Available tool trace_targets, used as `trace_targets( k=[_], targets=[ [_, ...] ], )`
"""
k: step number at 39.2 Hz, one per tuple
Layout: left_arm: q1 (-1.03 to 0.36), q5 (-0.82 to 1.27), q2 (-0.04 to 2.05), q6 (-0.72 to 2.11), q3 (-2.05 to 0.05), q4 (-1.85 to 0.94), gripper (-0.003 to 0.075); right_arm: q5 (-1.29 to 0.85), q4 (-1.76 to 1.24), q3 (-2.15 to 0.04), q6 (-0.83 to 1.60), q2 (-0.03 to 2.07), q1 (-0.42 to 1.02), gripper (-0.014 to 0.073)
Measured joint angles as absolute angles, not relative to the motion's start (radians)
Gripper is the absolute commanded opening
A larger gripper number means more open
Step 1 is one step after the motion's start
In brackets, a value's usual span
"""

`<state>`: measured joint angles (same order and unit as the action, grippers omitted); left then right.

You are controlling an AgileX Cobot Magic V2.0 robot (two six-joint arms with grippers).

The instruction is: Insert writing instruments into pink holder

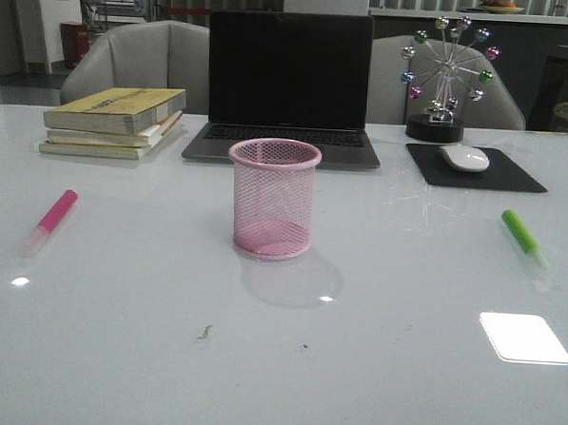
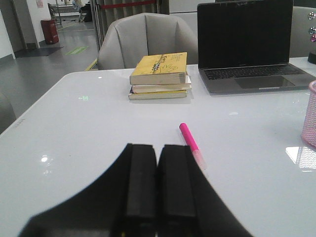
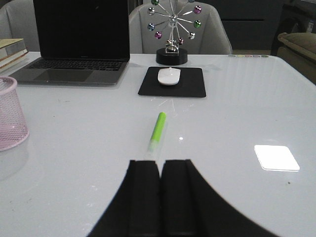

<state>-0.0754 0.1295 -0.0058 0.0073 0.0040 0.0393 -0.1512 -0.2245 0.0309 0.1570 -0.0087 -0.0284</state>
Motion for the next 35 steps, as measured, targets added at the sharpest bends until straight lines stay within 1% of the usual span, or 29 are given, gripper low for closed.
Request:
trace_targets(
  k=[27,35],
  targets=[
    [-0.075,0.127,-0.006,0.007,0.004,0.039,0.0092,-0.151,-0.224,0.031,0.157,-0.009,-0.028,0.002],
    [-0.075,0.127,-0.006,0.007,0.004,0.009,0.0092,-0.091,-0.235,0.031,0.157,-0.009,-0.028,0.002]
  ],
)
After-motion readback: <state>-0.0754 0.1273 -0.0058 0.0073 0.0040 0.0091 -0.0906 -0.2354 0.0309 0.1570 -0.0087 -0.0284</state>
